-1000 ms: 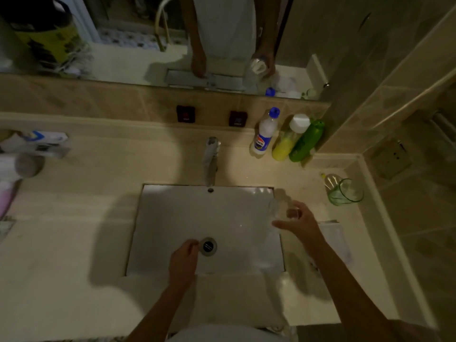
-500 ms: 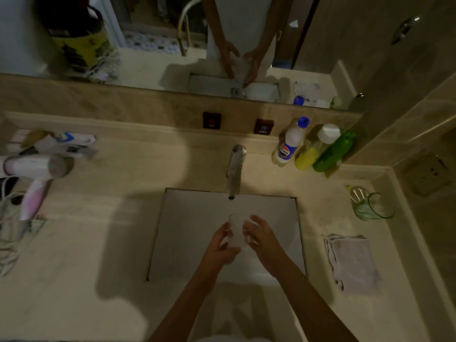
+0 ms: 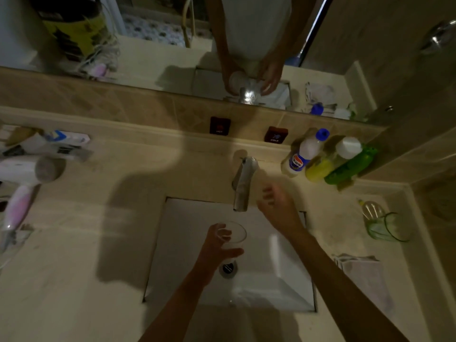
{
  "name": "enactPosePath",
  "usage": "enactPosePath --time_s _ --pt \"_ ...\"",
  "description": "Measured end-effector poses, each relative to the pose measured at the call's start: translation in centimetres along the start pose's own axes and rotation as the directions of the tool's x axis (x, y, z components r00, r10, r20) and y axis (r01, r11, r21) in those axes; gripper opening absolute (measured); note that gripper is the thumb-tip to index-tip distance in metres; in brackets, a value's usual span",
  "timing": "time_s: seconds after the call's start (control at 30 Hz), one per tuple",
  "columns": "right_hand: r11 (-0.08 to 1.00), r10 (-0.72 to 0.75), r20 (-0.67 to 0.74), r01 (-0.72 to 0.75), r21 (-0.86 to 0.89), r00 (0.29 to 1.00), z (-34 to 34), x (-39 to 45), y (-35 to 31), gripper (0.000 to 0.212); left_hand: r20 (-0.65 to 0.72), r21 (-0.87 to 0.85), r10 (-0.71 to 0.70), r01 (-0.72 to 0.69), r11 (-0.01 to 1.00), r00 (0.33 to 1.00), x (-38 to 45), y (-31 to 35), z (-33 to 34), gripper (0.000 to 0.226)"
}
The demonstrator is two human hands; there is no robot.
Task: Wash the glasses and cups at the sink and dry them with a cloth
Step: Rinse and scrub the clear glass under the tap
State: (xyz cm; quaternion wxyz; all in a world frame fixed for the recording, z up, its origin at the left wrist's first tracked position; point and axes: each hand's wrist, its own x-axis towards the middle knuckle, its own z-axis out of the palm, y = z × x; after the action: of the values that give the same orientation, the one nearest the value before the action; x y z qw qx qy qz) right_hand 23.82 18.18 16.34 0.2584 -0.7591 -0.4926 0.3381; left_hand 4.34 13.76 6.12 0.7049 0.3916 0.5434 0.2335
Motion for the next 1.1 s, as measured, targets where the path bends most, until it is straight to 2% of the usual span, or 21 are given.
enactPosePath --time_s 0.03,0.1,0.17,0.23,0.3,0.43,0.53,0.6,0.67,0.73,1.0,1.1 --pt "0.989 -0.127 -0.027 0.124 -0.08 0.992 -0.1 1.5 -0.7 0.061 0.007 0.017 0.005 -0.005 1.0 1.0 0.6 0.2 0.3 0.101" --pt "0.889 -0.339 0.056 0.339 -0.307 0.939 0.2 4.3 -1.4 0.082 0.021 0.054 0.016 -0.017 0.998 1.0 1.5 0.3 0.6 0.095" --pt "0.76 -0.376 0.175 0.411 -0.504 0.91 0.8 5.8 -2.5 0.091 0.03 0.073 0.037 -0.039 0.997 0.999 2.5 0.3 0.6 0.091" --pt "0.709 -0.371 0.15 0.384 -0.592 0.916 1.4 6.4 -3.3 0.09 0.038 0.07 0.045 -0.047 0.996 0.998 3.2 0.5 0.5 0.091" --pt "0.719 -0.393 0.113 0.382 -0.581 0.912 1.8 6.6 -3.6 0.077 0.046 0.076 0.052 -0.056 0.996 0.998 3.9 0.9 0.4 0.092" --pt "0.806 -0.288 0.136 0.317 -0.501 0.948 2.1 7.7 -3.6 0.053 0.065 0.104 0.078 -0.085 0.991 0.995 4.8 1.6 0.7 0.092" --pt "0.786 -0.245 0.227 0.33 -0.523 0.943 2.0 8.7 -3.1 0.051 0.084 0.104 0.076 -0.085 0.991 0.994 4.9 2.1 0.8 0.091" --pt "0.785 -0.286 0.247 0.374 -0.493 0.926 1.8 9.0 -3.2 0.041 0.097 0.116 0.081 -0.092 0.989 0.992 5.0 2.2 0.9 0.092" --pt "0.74 -0.371 0.246 0.446 -0.503 0.895 1.5 9.2 -3.4 0.03 0.104 0.12 0.077 -0.09 0.989 0.992 5.1 2.3 0.8 0.095" --pt "0.695 -0.405 0.274 0.488 -0.529 0.873 1.2 9.3 -3.6 0.028 0.11 0.113 0.07 -0.083 0.99 0.991 4.9 2.5 0.8 0.097" --pt "0.655 -0.375 0.344 0.508 -0.56 0.861 0.8 10.2 -3.1 0.038 0.138 0.078 0.072 -0.083 0.994 0.988 4.6 3.0 0.5 0.095" --pt "0.703 -0.381 0.345 0.511 -0.494 0.858 0.8 10.8 -3.2 0.025 0.15 0.071 0.076 -0.088 0.994 0.986 4.6 3.1 0.5 0.093"
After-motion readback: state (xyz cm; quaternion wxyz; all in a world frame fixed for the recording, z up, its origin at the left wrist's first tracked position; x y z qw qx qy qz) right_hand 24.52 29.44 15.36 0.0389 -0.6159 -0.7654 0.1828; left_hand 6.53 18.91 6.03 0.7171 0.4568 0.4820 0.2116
